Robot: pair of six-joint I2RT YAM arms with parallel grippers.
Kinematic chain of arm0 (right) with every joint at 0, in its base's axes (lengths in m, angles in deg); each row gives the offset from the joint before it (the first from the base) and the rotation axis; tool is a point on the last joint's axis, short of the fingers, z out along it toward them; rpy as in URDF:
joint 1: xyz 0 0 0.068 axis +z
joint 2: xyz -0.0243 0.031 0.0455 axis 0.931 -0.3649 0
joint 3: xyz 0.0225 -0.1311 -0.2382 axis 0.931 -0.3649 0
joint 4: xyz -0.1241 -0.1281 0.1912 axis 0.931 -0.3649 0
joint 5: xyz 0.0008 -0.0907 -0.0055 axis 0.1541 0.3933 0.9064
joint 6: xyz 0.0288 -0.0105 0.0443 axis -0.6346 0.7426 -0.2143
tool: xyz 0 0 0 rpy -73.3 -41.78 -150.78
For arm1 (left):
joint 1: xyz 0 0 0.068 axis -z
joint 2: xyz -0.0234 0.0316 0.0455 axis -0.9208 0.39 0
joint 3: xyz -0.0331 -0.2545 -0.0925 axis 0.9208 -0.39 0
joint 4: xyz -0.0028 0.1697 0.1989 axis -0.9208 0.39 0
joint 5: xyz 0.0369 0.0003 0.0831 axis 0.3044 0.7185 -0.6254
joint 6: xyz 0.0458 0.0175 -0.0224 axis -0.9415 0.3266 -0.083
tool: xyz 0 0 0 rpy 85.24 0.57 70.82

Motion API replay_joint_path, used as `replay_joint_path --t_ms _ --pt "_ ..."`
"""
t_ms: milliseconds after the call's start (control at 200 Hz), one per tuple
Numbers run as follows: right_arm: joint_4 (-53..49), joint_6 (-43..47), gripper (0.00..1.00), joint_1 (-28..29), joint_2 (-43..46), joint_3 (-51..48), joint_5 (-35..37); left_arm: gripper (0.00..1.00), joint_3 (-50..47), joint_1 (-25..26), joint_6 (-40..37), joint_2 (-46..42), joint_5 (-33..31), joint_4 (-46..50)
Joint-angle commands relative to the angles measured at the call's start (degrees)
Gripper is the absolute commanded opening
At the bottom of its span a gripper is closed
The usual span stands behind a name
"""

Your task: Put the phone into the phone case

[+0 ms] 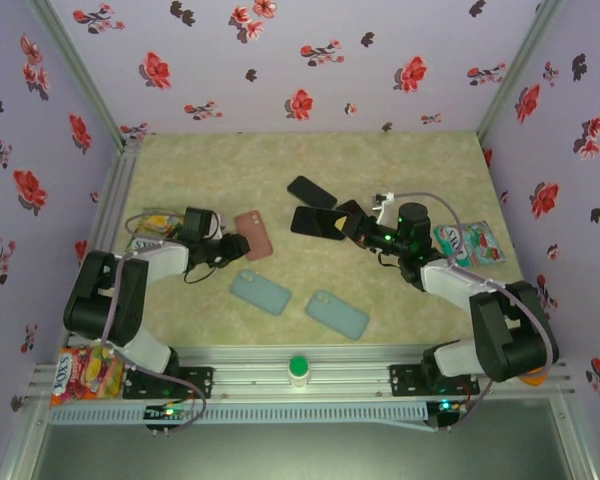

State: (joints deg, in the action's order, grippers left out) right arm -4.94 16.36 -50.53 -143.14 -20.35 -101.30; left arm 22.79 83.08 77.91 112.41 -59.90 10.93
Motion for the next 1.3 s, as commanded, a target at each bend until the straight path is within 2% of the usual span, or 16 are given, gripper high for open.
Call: replay_joint_path --t_ms 0,450,760,970,1120,1295 --pt "5.1 0.3 0.0 0.4 0.0 2.4 -0.8 0.41 2.1 0.8 -1.8 1.8 0.3 -1.5" --pt "2.7 1.4 0.0 0.1 1.8 1.7 -0.8 0.41 6.9 3.9 -1.7 8.1 0.6 -2.5" --pt "2.7 1.5 0.0 0.0 2.1 1.1 -0.5 0.41 10.7 7.3 -0.6 10.0 1.8 -3.7" --pt "2.6 1.4 0.0 -0.3 2.3 0.5 0.2 0.4 10.1 7.7 0.4 8.9 3.1 -6.4" --pt "2.4 1.1 0.0 -0.2 1.8 0.3 0.9 0.4 7.5 5.6 0.9 3.5 2.2 -6.3" --pt "-1.0 2.9 0.0 1.8 0.9 1.7 4.3 0.39 6.2 -1.1 0.3 -1.6 2.0 -3.4"
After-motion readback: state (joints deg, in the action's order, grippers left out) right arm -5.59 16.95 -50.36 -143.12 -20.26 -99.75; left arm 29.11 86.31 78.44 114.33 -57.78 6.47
